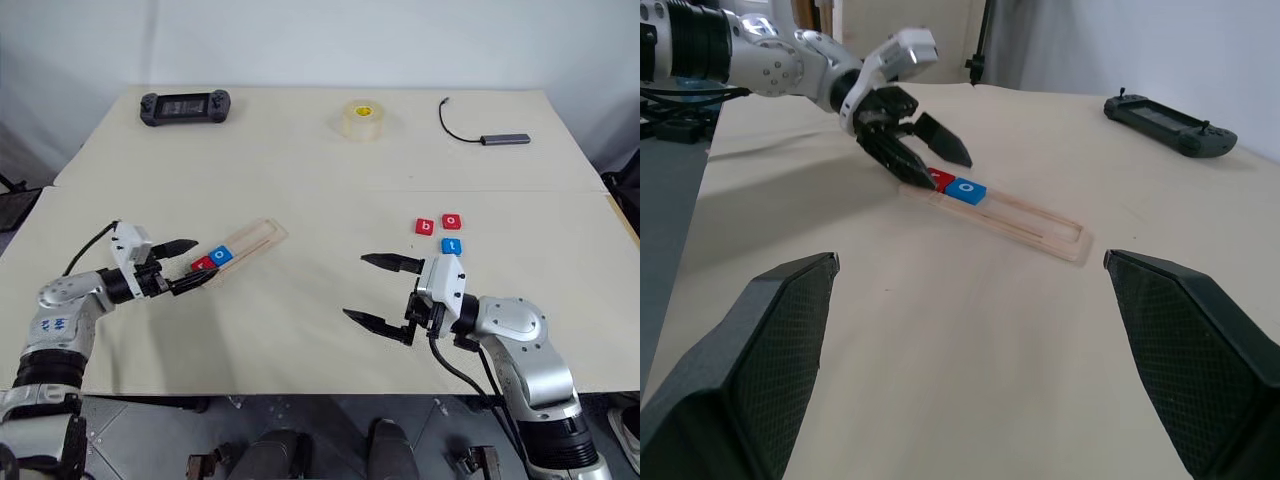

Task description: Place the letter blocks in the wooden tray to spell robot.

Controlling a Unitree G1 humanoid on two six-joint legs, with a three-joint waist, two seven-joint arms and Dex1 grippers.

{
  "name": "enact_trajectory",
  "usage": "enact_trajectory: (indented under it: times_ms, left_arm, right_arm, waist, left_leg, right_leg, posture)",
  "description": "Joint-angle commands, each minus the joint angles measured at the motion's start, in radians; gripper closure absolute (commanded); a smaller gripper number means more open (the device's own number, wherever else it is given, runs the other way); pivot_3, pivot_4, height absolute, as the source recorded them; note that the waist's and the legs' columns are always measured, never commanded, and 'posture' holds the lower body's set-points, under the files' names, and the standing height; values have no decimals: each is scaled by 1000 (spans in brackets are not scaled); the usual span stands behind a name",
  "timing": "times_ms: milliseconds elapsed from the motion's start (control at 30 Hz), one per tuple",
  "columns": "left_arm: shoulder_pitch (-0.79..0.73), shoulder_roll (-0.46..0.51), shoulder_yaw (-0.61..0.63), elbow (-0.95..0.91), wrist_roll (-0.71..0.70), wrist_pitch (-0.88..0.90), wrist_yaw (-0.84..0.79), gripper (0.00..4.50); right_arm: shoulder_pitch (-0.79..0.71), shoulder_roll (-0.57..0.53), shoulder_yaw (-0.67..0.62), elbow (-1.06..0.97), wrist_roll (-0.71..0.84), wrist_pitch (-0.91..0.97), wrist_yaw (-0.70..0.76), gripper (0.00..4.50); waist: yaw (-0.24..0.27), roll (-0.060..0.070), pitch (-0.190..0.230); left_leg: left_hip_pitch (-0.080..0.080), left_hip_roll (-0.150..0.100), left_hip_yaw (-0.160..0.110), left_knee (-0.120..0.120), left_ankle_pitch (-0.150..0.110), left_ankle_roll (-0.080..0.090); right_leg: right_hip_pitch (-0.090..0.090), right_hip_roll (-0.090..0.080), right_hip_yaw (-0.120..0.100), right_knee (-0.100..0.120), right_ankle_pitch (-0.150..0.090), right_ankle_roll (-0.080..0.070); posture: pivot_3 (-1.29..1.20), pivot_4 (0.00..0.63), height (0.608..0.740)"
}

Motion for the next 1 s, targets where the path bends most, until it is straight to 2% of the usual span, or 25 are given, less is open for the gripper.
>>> enact_trajectory:
  times_ms: [33, 300, 400, 467, 733, 833, 1000]
  left_arm:
    - [1, -1, -30, 40, 46, -47, -15, 0]
    - [33, 7, -43, 70, 74, -50, 3, 0]
    - [40, 3, -55, 82, 85, -57, 5, 533]
    - [41, 3, -57, 91, 88, -56, 9, 1080]
    - [39, -14, -46, 101, 78, -131, 25, 1091]
    - [38, -32, -54, 24, 57, -161, -13, 1091]
    - [5, -96, -147, -159, 60, -142, -77, 1091]
  right_arm:
    - [10, -9, -29, -62, 15, 4, -25, 48]
    - [17, -10, -32, -84, 19, 21, -54, 48]
    - [6, -6, -25, -80, 18, 23, -59, 0]
    - [1, -6, -22, -77, 18, 23, -59, 0]
    - [-8, -7, -26, -61, 17, 16, -53, 0]
    - [2, -16, -39, -62, 21, 15, -48, 0]
    - [80, -66, -114, -83, 40, 23, -31, 0]
  waist:
    - [0, 0, 0]
    - [1, 0, 0]
    - [1, 0, 0]
    - [1, 0, 0]
    - [1, 0, 0]
    - [2, 0, 0]
    - [28, -1, 0]
  left_leg:
    - [0, 0, 0, 0, 0, 0]
    - [1, 0, 0, 1, 0, 0]
    - [2, 0, 0, 1, 0, 0]
    - [3, 0, 1, 1, 0, 0]
    - [9, 1, 3, 0, 0, 0]
    - [9, 1, 3, 0, 0, 0]
    - [9, -1, 2, 0, -1, 2]
  right_leg:
    - [0, 0, 0, 0, 0, 0]
    - [0, -1, 0, 3, 0, 0]
    - [1, -1, 0, 3, 0, 0]
    - [1, -1, 0, 4, 0, 0]
    - [5, -2, 0, 5, 0, -1]
    - [5, -2, 0, 5, 0, -1]
    - [5, -5, -1, 5, 0, -1]
  posture:
    - [0, 150, 740]
    - [0, 150, 740]
    - [0, 150, 740]
    - [0, 150, 740]
    - [0, 150, 740]
    - [0, 150, 740]
    - [0, 150, 740]
